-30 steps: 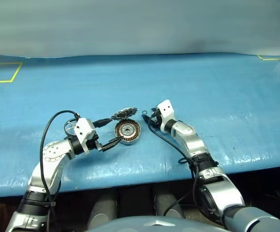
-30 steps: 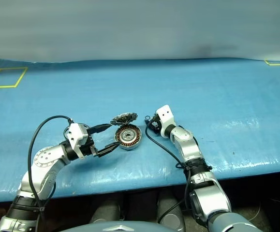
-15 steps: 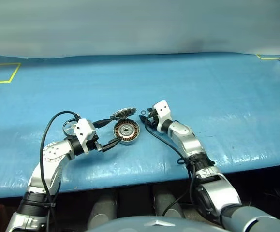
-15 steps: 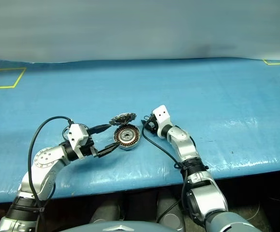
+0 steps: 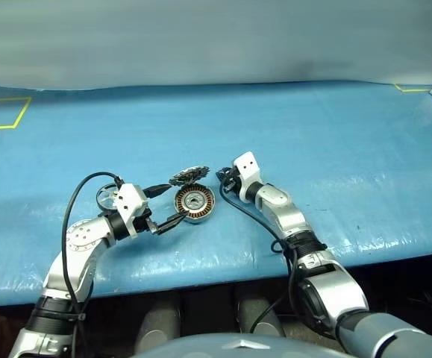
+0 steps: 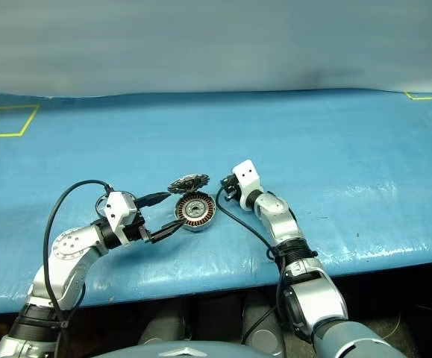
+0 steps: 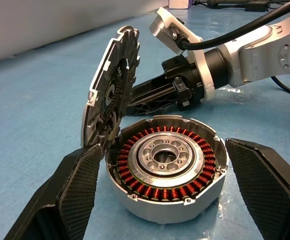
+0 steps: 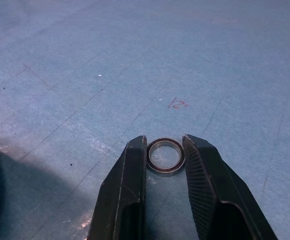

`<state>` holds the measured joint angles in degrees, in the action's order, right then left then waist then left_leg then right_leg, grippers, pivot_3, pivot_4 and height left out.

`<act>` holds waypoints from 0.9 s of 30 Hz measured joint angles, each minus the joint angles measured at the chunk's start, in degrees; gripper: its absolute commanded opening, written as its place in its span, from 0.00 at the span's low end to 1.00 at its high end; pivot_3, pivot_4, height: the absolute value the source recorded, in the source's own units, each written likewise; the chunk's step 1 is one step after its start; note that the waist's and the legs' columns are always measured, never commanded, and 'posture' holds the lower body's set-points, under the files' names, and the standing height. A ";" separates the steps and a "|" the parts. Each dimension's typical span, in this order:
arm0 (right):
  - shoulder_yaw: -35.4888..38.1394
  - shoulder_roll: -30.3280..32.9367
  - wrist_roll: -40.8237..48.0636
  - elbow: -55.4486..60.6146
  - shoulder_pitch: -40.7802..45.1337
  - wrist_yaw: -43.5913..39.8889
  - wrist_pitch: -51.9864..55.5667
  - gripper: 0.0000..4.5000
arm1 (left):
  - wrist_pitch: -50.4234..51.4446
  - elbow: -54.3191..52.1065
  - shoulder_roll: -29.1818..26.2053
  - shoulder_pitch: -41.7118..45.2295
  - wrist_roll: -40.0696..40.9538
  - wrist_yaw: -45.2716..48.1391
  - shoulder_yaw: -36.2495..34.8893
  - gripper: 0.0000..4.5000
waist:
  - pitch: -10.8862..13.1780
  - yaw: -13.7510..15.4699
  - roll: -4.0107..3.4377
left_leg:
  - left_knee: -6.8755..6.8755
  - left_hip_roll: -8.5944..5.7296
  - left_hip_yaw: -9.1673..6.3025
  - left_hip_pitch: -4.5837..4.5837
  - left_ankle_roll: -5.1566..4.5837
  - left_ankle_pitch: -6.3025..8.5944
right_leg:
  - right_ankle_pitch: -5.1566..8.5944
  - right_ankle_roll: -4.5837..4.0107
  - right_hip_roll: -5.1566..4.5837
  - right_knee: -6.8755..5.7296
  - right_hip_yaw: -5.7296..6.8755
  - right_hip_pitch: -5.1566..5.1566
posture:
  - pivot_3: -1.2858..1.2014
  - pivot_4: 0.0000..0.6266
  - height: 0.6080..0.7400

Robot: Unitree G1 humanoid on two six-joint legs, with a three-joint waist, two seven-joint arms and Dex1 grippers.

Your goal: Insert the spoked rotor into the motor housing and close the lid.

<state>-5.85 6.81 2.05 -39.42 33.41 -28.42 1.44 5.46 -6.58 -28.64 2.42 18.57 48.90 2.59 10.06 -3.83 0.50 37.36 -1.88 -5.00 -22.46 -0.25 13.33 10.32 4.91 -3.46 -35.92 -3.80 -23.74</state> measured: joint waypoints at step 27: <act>-6.74 8.19 1.82 56.15 -23.82 -0.52 29.85 0.16 | 1.50 -0.01 -2.51 0.20 1.93 4.82 -1.25 0.97 | 0.00 0.40 0.00 | -0.11 0.33 0.05 -0.05 0.02 0.01 | 0.41 -0.07 0.07 0.03 0.05 -0.12 | 0.52 0.24 1.00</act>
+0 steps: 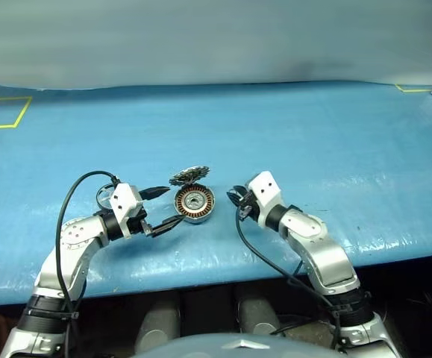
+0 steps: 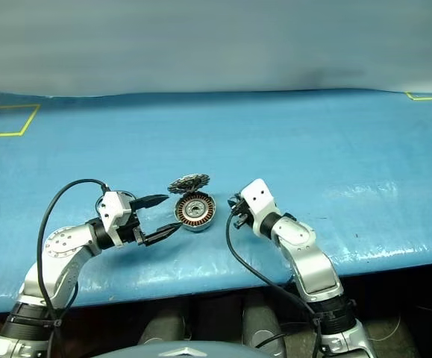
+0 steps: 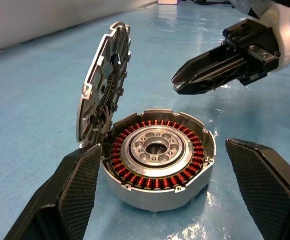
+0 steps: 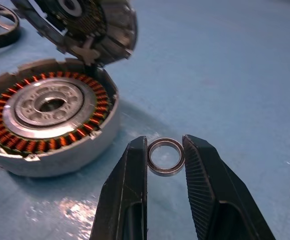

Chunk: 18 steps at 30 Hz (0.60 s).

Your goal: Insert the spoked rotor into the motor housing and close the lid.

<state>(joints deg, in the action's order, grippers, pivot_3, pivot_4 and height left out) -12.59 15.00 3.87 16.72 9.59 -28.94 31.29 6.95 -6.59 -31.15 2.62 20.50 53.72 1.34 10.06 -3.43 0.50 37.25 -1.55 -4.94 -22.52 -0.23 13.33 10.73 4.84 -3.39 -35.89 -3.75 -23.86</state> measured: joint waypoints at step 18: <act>-7.66 -2.65 0.12 -3.14 5.00 -1.16 1.17 0.16 | -7.87 4.32 0.96 -1.81 -2.53 1.45 -0.08 0.97 | 0.00 0.07 0.01 | -0.01 0.01 -0.01 -0.02 0.02 0.01 | 0.00 -0.01 -0.02 0.02 0.03 -0.02 | 0.52 0.24 1.00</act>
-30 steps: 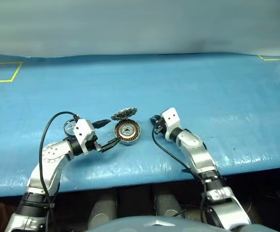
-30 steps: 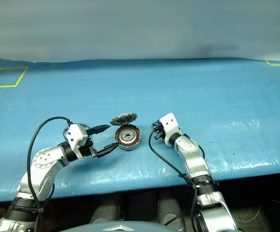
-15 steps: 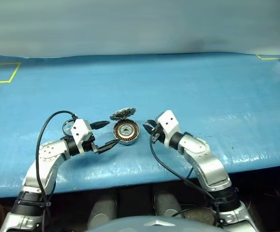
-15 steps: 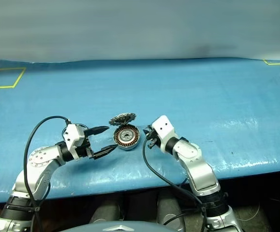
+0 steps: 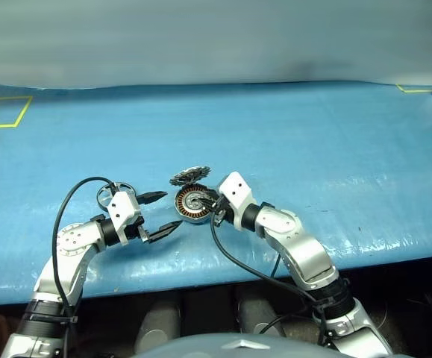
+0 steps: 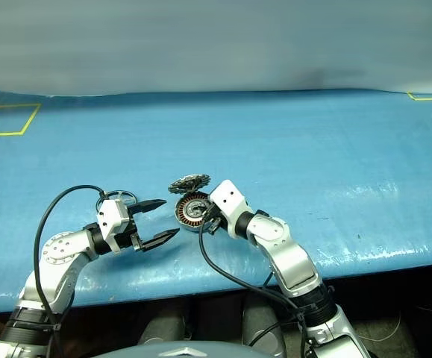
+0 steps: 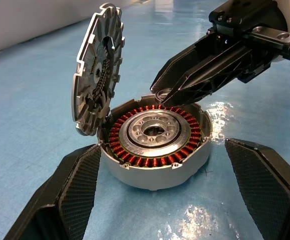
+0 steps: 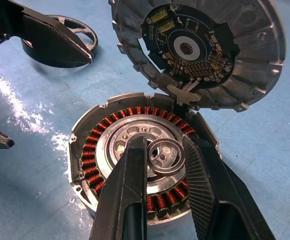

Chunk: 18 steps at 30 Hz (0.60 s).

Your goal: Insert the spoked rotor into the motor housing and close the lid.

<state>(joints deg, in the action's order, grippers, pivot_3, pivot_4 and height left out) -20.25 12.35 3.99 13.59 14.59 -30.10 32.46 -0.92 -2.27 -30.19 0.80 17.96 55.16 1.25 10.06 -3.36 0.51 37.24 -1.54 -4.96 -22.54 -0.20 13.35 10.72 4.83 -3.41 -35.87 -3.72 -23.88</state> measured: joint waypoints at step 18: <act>-1.48 -3.40 -0.25 -5.54 2.38 0.02 -1.18 0.16 | -3.82 3.40 2.16 0.35 -1.90 -0.47 1.58 0.97 | 0.00 -0.02 0.00 | -0.04 -0.01 0.00 0.00 0.01 0.00 | 0.00 0.00 0.01 -0.01 0.01 -0.02 | 0.52 0.24 1.00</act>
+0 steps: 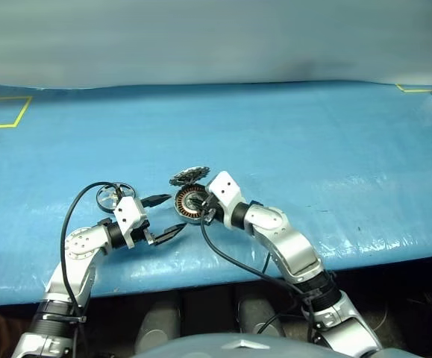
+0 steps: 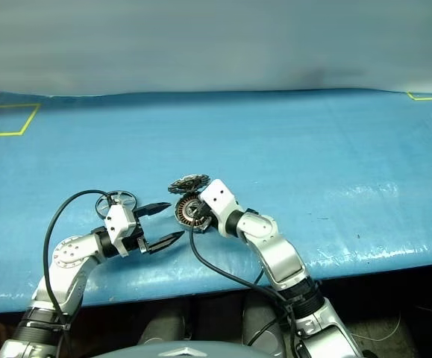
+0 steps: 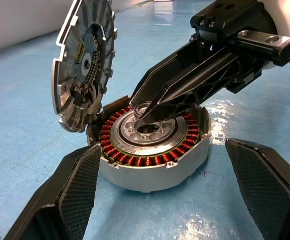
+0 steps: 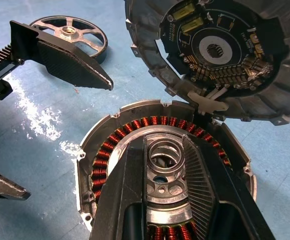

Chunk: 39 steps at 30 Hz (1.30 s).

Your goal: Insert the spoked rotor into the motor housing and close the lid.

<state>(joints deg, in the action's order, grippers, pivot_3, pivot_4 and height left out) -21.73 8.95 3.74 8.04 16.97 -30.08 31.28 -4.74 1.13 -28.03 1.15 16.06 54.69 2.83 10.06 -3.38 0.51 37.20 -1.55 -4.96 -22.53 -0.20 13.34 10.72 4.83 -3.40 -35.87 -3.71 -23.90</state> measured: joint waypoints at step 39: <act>-0.03 -0.65 -0.34 -2.72 0.29 -0.11 -1.25 0.16 | -1.94 2.44 0.09 0.43 -1.51 -0.91 0.00 0.97 | 0.00 -0.03 0.00 | -0.01 0.00 -0.01 0.01 0.01 0.00 | 0.00 -0.01 0.01 0.00 0.02 0.00 | 0.52 0.24 1.00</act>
<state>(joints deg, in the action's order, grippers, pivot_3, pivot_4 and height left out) -21.76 8.29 3.40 5.32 17.26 -30.18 30.03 -6.68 3.57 -27.94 1.59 14.54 53.79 2.83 10.06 -3.41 0.51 37.19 -1.56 -4.97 -22.52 -0.19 13.34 10.73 4.82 -3.39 -35.88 -3.69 -23.90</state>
